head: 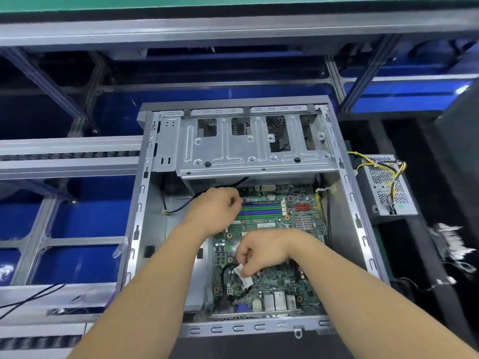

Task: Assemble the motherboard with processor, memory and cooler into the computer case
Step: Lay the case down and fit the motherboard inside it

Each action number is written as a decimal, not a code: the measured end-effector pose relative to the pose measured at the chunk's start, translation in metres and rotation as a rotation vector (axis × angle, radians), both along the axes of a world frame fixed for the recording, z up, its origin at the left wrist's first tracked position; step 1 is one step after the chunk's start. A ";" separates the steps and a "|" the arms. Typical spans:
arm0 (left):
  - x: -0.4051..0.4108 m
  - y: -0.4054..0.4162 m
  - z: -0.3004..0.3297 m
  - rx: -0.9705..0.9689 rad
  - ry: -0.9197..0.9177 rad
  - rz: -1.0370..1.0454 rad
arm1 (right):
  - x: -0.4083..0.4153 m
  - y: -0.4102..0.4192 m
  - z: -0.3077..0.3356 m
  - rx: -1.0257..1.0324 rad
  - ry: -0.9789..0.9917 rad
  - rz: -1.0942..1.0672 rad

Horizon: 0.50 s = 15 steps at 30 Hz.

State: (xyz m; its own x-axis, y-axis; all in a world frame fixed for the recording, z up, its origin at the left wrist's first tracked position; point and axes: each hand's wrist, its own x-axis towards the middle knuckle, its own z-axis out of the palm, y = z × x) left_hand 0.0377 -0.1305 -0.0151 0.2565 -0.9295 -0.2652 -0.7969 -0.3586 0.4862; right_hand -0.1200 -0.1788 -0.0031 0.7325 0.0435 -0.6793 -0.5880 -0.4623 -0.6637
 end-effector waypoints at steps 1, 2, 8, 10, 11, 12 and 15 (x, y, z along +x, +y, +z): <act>-0.001 0.000 0.000 -0.007 0.000 0.010 | 0.000 -0.001 0.000 0.001 0.008 0.003; -0.001 0.000 -0.001 -0.012 0.000 0.017 | 0.000 -0.001 -0.001 0.007 0.012 0.004; -0.002 0.002 0.000 -0.025 -0.033 0.014 | -0.005 -0.008 0.001 0.039 -0.029 -0.220; -0.002 0.004 0.001 -0.028 -0.048 0.019 | -0.005 -0.011 0.001 -0.044 -0.093 -0.366; -0.003 0.005 0.001 -0.032 -0.052 0.021 | -0.005 -0.012 0.001 -0.102 -0.125 -0.422; -0.003 0.006 0.002 -0.036 -0.058 0.020 | -0.005 -0.013 0.001 -0.168 -0.151 -0.465; -0.008 0.008 0.004 -0.060 -0.081 0.009 | -0.007 -0.015 0.006 -0.332 -0.200 -0.551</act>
State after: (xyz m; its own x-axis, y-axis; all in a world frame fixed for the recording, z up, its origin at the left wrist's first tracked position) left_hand 0.0293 -0.1221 -0.0115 0.2828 -0.9407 -0.1873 -0.8313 -0.3378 0.4413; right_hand -0.1272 -0.1942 0.0025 0.7007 -0.5604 -0.4415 -0.6772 -0.3277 -0.6588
